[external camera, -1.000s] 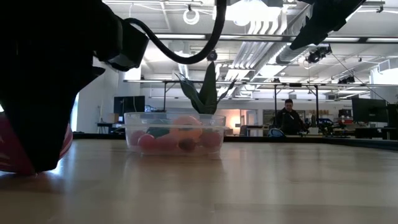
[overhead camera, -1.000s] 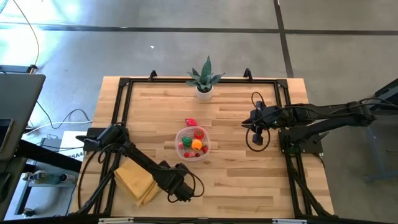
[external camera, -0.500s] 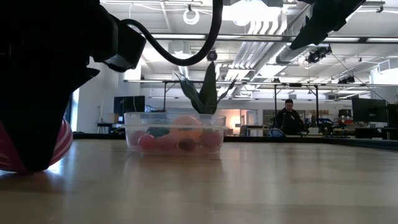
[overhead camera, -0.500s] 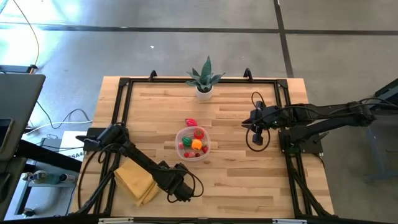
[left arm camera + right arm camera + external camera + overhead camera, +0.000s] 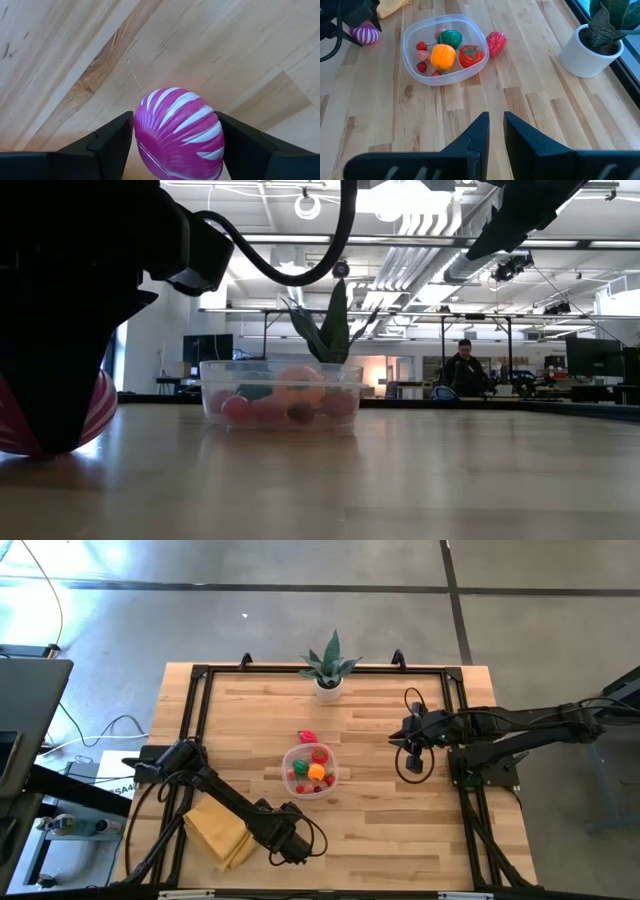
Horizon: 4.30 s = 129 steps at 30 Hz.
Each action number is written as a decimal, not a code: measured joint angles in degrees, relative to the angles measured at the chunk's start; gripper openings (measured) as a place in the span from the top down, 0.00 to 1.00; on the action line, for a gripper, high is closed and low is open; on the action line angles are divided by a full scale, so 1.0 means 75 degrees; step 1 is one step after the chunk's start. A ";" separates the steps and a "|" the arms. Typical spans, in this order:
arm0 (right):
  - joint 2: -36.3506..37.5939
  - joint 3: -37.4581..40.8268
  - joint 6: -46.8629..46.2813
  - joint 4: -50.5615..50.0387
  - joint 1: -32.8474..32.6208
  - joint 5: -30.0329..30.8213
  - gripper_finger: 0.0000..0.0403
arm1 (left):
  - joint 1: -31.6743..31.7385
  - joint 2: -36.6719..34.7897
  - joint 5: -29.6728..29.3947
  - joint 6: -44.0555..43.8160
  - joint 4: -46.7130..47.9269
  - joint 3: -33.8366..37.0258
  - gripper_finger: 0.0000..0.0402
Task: Pick and placing Produce into tupperware
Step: Put the violet onion into the transparent bin, then put the red dragon fruit into the transparent bin
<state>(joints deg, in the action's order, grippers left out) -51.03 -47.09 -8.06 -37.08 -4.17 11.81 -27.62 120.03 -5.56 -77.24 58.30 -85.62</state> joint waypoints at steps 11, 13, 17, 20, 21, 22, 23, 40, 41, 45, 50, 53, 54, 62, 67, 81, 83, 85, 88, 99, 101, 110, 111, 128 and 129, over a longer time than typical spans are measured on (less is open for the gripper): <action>0.0000 0.0000 0.0001 0.0000 0.0001 0.0000 0.88 | -0.0003 -0.0003 0.0001 -0.0083 -0.0009 0.0000 0.42; 0.0000 0.0000 0.0001 0.0000 0.0000 0.0000 0.88 | -0.0003 -0.0003 0.0000 -0.0086 -0.0009 0.0000 0.42; 0.0000 0.0000 0.0001 0.0000 -0.0001 -0.0003 0.88 | -0.0003 -0.0003 0.0003 -0.0086 -0.0015 0.0000 0.40; -0.0003 0.0000 0.0001 0.0000 0.0000 0.0000 0.88 | -0.0003 -0.0003 0.0003 -0.0086 -0.0015 0.0000 0.41; 0.0000 0.0000 0.0001 0.0000 -0.0002 0.0000 0.88 | -0.0003 -0.0003 0.0003 -0.0092 -0.0015 0.0000 0.41; 0.0000 0.0000 0.0001 0.0000 0.0000 -0.0001 0.88 | -0.0003 -0.0003 0.0002 -0.0114 -0.0015 0.0000 0.41; 0.0000 0.0000 0.0000 0.0000 0.0000 -0.0001 0.88 | -0.0003 -0.0003 0.0002 -0.0139 -0.0015 0.0000 0.42; -0.0002 0.0000 -0.0002 0.0003 0.0001 0.0000 0.88 | 0.0339 -0.0006 -0.1883 0.0545 0.2982 -0.2941 0.41; 0.0000 0.0000 0.0001 0.0000 0.0001 0.0000 0.88 | 0.0466 -0.0010 -0.2019 0.0722 0.3174 -0.3203 0.41; -0.0001 0.0000 0.0000 0.0000 -0.0001 -0.0001 0.88 | 0.1126 -0.0017 -0.2267 0.1682 0.3507 -0.4038 0.41; 0.0000 0.0000 0.0000 0.0000 -0.0002 -0.0002 0.88 | 0.1973 -0.0017 -0.2254 0.2616 0.3385 -0.4337 0.41; 0.0000 0.0000 0.0001 0.0003 0.0001 0.0000 0.88 | 0.2303 -0.0017 -0.2239 0.2764 0.3163 -0.4019 0.41; 0.0000 0.0000 0.0000 0.0000 0.0001 -0.0003 0.88 | 0.2383 -0.0017 -0.2157 0.2813 0.3040 -0.3855 0.41; 0.0000 0.0000 -0.0001 0.0003 -0.0001 0.0000 0.88 | 0.2646 -0.0015 -0.1670 0.2867 0.2530 -0.2941 0.41; 0.0000 0.0000 0.0001 0.0000 -0.0002 0.0000 0.88 | 0.2635 -0.0015 -0.1679 0.2864 0.2317 -0.2507 0.41; -0.0003 0.0000 0.0001 0.0000 -0.0001 0.0000 0.88 | 0.2641 -0.0182 -0.1488 0.2815 0.1267 -0.1405 0.41; -0.0003 0.0000 0.0001 0.0000 -0.0002 -0.0002 0.88 | 0.2687 -0.0181 -0.1373 0.2817 0.1105 -0.1243 0.41; -0.0003 0.0000 0.0001 0.0000 -0.0002 -0.0003 0.88 | 0.2697 -0.0181 -0.1332 0.2817 0.0971 -0.1154 0.41; -0.0003 0.0000 0.0001 0.0003 -0.0002 0.0000 0.88 | 0.2734 -0.0181 -0.1335 0.2838 0.0905 -0.1116 0.41; -0.0003 0.0000 0.0001 0.0000 -0.0002 -0.0001 0.88 | 0.2739 -0.0181 -0.1198 0.2842 0.0775 -0.1116 0.41; -0.0003 0.0000 0.0001 0.0000 -0.0001 -0.0001 0.88 | 0.2736 -0.0181 -0.1198 0.2842 0.0750 -0.1116 0.41; -0.0003 0.0000 0.0000 0.0002 0.0000 0.0000 0.88 | 0.2739 -0.0181 -0.1198 0.2864 0.0619 -0.1116 0.41; -0.0003 0.0000 -0.0002 0.0000 -0.0002 -0.0002 0.88 | 0.2739 -0.0181 -0.1198 0.2864 0.0625 -0.1116 0.40; -0.0003 0.0000 0.0001 0.0003 -0.0002 -0.0003 0.88 | 0.2736 -0.0435 -0.1660 0.3048 0.0865 -0.1216 0.32; 0.0000 0.0000 0.0001 -0.0001 0.0001 0.0000 0.88 | 0.2736 -0.0526 -0.1738 0.3064 0.0980 -0.1253 0.32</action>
<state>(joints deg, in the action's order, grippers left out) -51.03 -47.09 -8.05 -37.09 -4.16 11.81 -7.09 116.09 -18.60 -54.26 65.65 -95.02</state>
